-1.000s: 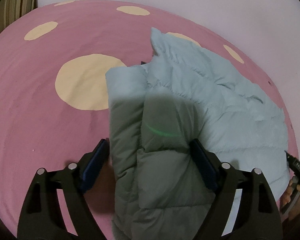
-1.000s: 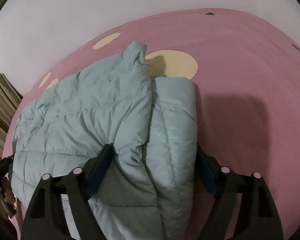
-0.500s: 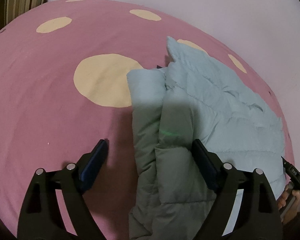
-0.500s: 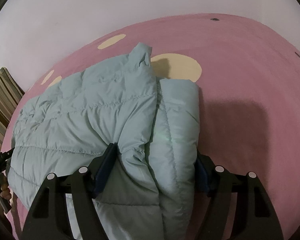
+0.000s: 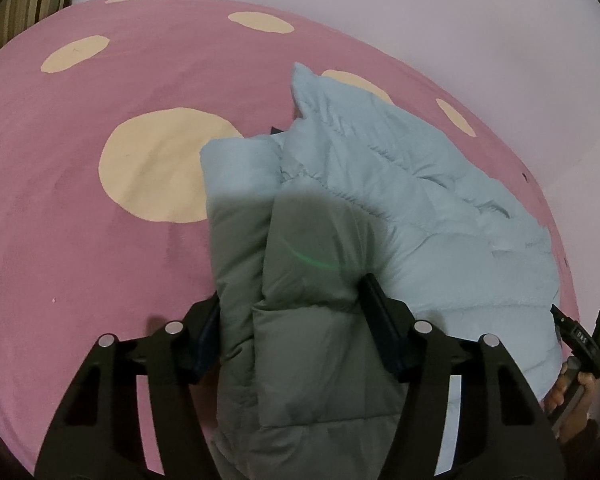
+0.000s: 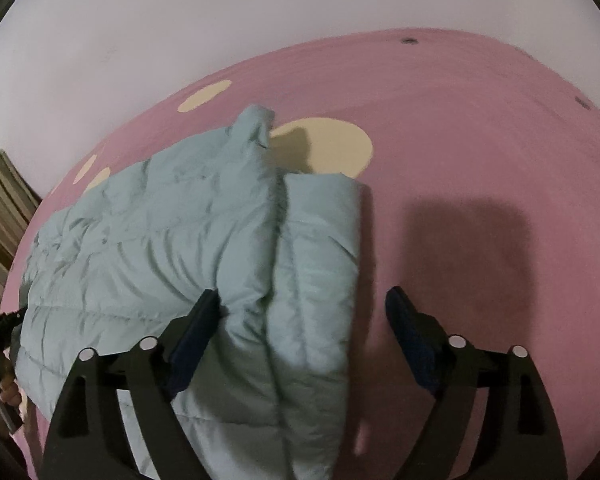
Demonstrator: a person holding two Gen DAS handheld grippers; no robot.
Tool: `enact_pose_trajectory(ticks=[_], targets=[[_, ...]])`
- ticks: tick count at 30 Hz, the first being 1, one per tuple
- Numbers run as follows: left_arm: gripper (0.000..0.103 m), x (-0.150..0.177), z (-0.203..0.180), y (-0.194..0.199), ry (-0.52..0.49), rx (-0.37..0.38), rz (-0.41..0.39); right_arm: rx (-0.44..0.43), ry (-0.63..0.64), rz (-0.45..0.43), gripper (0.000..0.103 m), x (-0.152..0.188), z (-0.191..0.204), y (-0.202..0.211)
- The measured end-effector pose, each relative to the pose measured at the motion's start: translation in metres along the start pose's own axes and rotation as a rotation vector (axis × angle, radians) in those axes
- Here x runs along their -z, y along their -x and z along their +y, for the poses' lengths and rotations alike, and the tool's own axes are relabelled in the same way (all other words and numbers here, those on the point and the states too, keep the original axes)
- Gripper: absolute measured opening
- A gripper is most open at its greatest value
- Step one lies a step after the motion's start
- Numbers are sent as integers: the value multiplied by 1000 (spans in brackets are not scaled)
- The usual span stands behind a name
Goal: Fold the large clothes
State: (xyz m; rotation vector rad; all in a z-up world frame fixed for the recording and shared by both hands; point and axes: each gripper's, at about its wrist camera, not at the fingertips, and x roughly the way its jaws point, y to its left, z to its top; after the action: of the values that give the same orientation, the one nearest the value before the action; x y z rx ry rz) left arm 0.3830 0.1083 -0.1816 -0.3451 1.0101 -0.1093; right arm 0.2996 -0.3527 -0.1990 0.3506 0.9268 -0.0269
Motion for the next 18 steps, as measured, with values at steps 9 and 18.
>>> enact_pose_trajectory(ticks=[9,18], targets=[[25,8,-10,3,-15,45,-26,-104,-22,30,27,2,12,-4],[12,19,-7,35,-20,50,-60,-152,-35,2,14,13,25,20]])
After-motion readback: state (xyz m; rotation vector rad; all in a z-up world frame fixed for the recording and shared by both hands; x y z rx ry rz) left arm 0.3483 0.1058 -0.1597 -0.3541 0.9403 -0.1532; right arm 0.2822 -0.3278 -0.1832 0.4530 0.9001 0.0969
